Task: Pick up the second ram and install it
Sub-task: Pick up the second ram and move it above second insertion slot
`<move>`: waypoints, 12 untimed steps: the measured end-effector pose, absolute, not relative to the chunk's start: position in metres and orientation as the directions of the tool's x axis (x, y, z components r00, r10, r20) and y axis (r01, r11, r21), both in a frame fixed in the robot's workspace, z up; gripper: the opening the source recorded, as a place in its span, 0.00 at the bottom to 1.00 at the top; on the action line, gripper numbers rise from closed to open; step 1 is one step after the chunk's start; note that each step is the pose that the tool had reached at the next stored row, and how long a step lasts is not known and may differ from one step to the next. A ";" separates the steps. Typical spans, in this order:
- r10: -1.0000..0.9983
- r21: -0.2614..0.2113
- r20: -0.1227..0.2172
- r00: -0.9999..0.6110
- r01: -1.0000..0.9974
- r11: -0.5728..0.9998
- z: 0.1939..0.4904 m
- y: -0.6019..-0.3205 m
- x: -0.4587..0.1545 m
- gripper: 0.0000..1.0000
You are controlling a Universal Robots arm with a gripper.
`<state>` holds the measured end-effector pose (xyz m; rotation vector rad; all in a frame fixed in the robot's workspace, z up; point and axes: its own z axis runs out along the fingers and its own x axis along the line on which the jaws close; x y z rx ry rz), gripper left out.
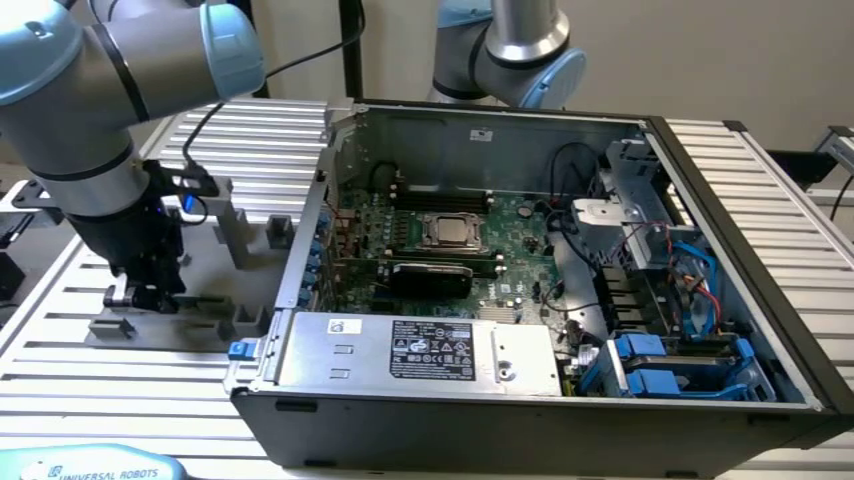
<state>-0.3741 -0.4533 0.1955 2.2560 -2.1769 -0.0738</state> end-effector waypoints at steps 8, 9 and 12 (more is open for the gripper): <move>-0.999 0.037 -0.030 0.034 -0.999 -0.035 0.195 -0.453 -0.374 0.27; -0.999 0.037 -0.030 0.034 -0.999 -0.035 0.194 -0.453 -0.374 0.27; -0.999 0.037 -0.030 0.034 -0.999 -0.035 0.194 -0.453 -0.374 0.27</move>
